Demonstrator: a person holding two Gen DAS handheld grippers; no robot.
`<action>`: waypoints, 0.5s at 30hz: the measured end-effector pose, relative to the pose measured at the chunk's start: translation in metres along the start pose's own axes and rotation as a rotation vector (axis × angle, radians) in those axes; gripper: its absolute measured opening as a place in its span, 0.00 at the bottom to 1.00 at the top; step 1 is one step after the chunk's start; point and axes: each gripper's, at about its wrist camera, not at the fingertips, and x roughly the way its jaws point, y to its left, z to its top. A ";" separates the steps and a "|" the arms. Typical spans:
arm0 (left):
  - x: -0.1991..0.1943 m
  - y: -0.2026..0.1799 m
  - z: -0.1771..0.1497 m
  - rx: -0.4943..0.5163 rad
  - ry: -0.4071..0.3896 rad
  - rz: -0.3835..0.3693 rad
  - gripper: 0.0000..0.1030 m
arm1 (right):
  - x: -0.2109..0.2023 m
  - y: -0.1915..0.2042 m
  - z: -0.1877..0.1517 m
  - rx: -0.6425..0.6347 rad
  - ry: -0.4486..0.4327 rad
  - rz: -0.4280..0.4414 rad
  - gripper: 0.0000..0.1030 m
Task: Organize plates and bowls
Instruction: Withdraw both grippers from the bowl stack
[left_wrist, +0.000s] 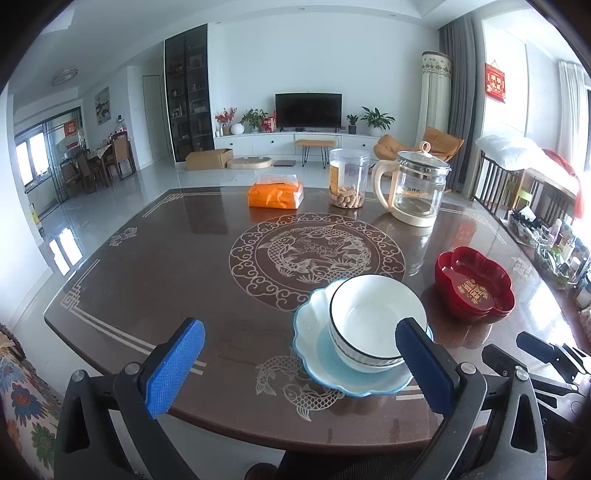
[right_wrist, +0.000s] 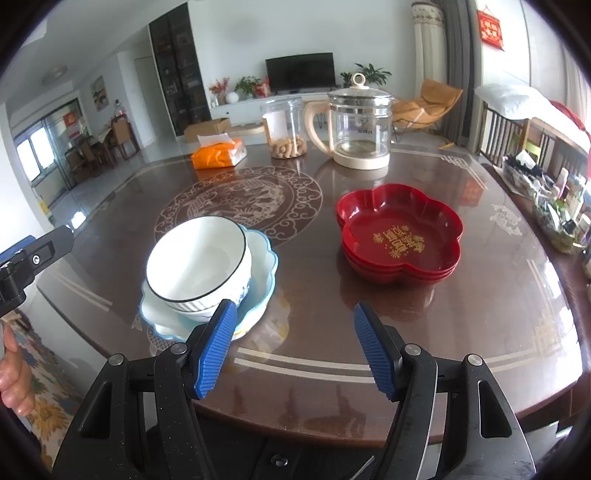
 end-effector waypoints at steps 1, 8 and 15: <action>-0.002 0.000 -0.004 0.001 -0.001 -0.019 1.00 | -0.001 0.000 -0.001 0.000 -0.001 -0.001 0.68; -0.006 -0.013 -0.033 0.069 0.036 -0.060 1.00 | -0.013 0.010 -0.009 -0.027 -0.008 -0.026 0.68; -0.018 -0.026 -0.043 0.125 0.056 -0.023 1.00 | -0.023 0.007 -0.019 -0.015 -0.002 -0.060 0.73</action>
